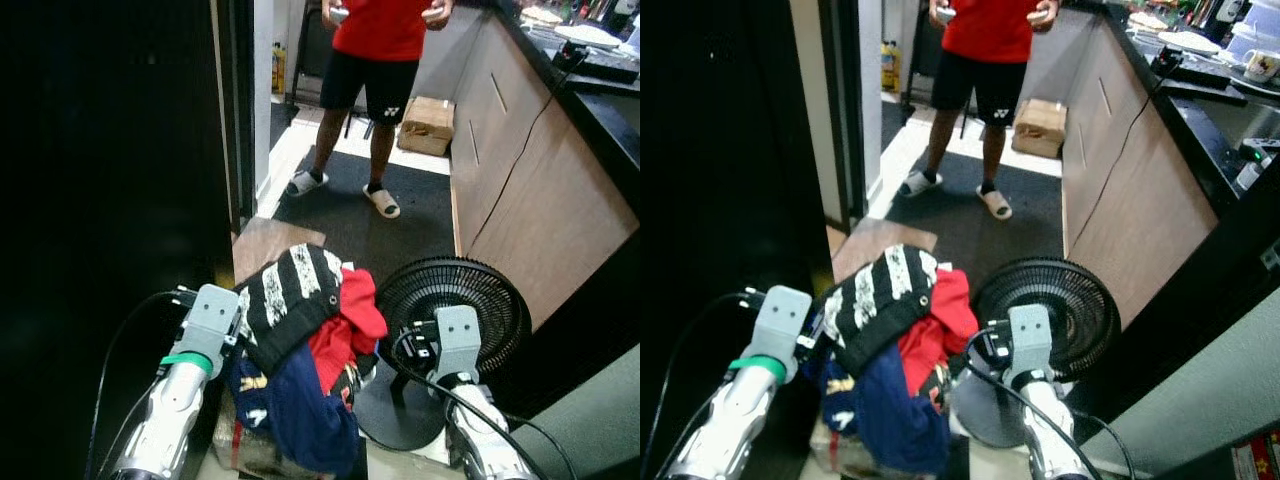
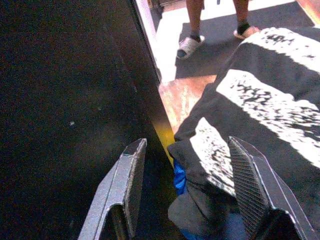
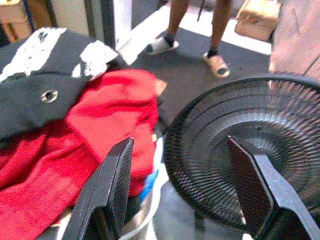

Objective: Clothes washing

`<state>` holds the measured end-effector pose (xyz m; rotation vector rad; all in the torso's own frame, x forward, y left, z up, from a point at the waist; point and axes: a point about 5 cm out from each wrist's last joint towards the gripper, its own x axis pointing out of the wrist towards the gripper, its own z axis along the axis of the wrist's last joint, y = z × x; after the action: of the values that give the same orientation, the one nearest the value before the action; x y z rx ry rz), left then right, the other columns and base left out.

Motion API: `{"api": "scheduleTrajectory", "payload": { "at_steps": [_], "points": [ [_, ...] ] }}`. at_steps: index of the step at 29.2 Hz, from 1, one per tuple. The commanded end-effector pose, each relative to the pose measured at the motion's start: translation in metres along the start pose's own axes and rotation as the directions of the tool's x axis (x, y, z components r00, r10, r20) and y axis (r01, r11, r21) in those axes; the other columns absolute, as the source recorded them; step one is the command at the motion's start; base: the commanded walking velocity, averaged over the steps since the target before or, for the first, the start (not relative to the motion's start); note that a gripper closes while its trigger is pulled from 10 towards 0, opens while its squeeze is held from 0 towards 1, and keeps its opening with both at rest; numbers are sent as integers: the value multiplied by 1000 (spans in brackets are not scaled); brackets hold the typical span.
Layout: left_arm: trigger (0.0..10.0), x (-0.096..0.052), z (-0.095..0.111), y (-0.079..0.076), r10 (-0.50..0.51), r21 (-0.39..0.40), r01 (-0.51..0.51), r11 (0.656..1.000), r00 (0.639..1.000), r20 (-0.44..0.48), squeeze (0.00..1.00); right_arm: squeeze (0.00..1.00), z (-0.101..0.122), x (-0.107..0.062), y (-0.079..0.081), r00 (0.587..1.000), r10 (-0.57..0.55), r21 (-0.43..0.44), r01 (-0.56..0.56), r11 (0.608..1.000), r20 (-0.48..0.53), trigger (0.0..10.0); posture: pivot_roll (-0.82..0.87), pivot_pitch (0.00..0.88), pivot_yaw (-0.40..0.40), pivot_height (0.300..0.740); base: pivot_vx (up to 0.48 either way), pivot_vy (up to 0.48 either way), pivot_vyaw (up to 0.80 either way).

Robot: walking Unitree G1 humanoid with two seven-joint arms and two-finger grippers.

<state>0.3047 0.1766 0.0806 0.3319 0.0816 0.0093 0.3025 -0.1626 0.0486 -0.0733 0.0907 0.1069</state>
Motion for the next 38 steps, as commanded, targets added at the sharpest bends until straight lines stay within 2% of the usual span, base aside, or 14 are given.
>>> {"api": "scheduleTrajectory", "payload": {
  "at_steps": [1, 9, 15, 21, 23, 27, 31, 38],
  "points": [
    [10000, -1, -2, -6, -19, -1, 19, 1000, 1000, -8, 0, 0, -6, -5, -7, 1000, -21, -4, 21, 1000, -23, 10000, 43, 11, -26, 740, 0, 0, 0],
    [10000, -1, -1, -8, -36, 7, 36, 999, 999, 0, 0, 0, -6, -5, -7, 1000, -19, -15, 18, 1000, -16, 10000, 42, 13, -26, 740, 0, 0, 0],
    [10000, -2, -1, -10, -41, -17, 41, 999, 999, -4, 0, 0, -2, -4, -4, 1000, 2, -41, -2, 999, 6, 10000, 42, 26, -28, 740, 0, 0, 0],
    [10000, 1, 10, -16, -84, -58, 86, 995, 996, 25, 0, 0, 14, 2, 0, 997, 26, -58, -22, 998, 68, 10000, 46, 60, -38, 740, 0, 0, 0],
    [10000, 4, 23, -27, -174, -46, 176, 983, 983, 59, 0, 0, 28, 8, -4, 993, 13, -62, -6, 998, 120, 10000, 45, 73, -37, 740, 0, 0, 0],
    [10000, 7, 29, -33, -215, -32, 218, 975, 974, 71, 0, 0, 36, 12, -8, 990, -4, -71, 14, 997, 143, 10000, 40, 85, -27, 740, 0, 0, 0],
    [10000, 11, 33, -37, -225, -26, 227, 974, 972, 73, 0, 0, 43, 17, -12, 987, -21, -89, 35, 995, 160, 10000, 38, 96, -23, 740, 0, 0, 0],
    [10000, 23, 34, -44, -227, 46, 226, 973, 974, 21, 0, 0, 56, 29, -17, 983, -50, -115, 72, 991, 179, 10000, 45, 143, -11, 740, 0, 0, 0]
  ]
}}
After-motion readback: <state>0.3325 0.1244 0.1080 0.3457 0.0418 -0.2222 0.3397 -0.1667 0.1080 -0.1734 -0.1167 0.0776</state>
